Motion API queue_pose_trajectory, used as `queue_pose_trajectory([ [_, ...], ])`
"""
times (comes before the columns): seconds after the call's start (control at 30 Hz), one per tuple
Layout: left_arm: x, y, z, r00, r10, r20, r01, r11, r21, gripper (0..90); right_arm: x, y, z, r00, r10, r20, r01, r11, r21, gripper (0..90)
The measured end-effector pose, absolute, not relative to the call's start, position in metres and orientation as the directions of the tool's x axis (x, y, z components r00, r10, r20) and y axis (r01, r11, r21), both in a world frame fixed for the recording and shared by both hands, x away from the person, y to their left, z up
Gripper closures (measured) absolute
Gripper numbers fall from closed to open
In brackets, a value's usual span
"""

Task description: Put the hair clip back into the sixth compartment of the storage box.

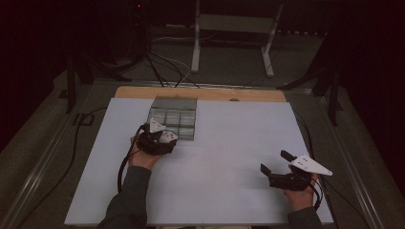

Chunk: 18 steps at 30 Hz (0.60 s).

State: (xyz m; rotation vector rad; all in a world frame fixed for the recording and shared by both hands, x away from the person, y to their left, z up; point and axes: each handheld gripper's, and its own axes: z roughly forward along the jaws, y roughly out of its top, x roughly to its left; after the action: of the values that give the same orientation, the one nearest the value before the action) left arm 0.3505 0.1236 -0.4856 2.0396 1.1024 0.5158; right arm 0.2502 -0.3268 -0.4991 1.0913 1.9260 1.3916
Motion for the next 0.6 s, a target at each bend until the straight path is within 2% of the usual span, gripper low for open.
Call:
queue_pose_trajectory([
  [0.6, 0.369, 0.117, -0.471, 0.553, 0.833, 0.007, 0.512, -0.347, 0.786, 34.5, 0.250, -0.327, -0.499, -0.535, 0.843, 0.049, 0.306, 0.140, 0.942, 1.0],
])
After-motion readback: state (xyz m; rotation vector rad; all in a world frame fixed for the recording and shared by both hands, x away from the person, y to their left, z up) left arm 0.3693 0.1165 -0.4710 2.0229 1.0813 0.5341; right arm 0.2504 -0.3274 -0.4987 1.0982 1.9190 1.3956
